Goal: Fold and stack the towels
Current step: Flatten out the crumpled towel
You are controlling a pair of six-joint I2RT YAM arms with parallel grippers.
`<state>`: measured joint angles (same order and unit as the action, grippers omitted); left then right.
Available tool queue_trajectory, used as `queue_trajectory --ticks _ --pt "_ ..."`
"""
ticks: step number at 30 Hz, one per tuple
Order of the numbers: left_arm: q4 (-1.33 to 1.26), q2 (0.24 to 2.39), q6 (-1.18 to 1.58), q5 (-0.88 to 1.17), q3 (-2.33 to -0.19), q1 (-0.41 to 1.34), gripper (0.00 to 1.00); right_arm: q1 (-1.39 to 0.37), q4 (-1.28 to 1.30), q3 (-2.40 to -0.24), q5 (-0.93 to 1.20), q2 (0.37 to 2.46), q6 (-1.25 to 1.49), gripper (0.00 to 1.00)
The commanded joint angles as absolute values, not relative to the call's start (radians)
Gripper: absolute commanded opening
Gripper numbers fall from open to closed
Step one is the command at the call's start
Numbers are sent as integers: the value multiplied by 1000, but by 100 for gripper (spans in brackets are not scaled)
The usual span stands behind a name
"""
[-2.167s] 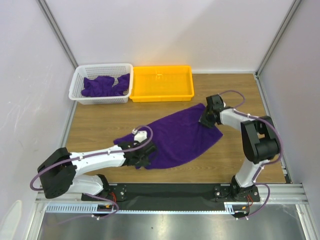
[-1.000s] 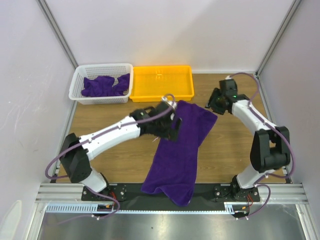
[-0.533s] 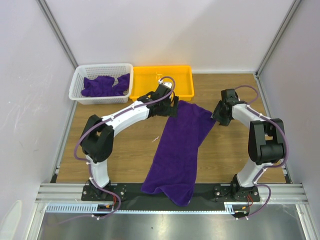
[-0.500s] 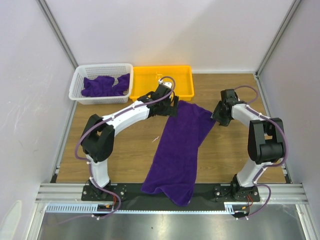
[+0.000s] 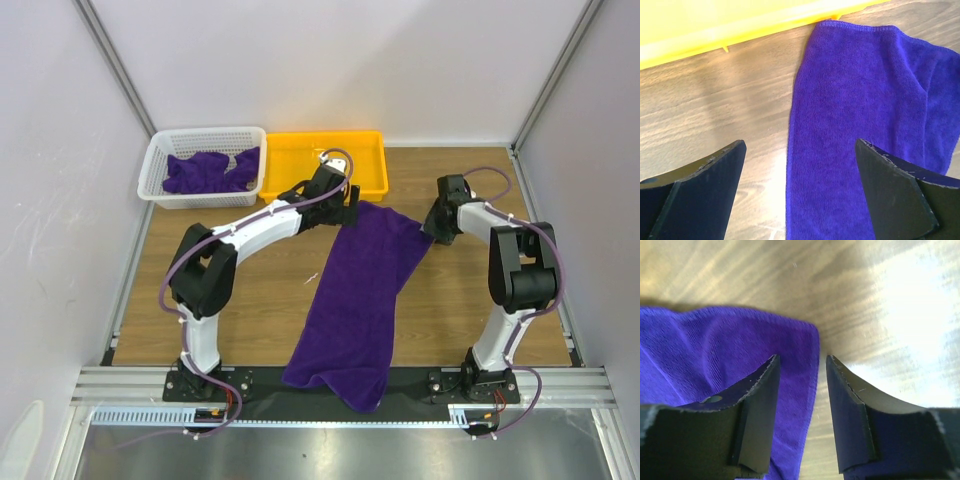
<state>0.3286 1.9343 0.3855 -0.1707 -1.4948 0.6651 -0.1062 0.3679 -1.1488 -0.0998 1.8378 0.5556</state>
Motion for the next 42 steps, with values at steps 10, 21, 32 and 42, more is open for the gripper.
queue_trajectory --ticks 10,21,32,42 --pt "181 2086 413 -141 -1618 646 96 -98 376 -1198 -143 1936 535 19" --pt "95 2229 489 -232 -1735 638 85 -97 379 -1209 -132 1902 488 0" --pt "104 2345 552 -187 -1844 629 73 -95 405 -1223 -123 1907 480 0" --pt "118 2407 589 -103 -1916 629 59 -81 426 -1218 -129 1876 476 0"
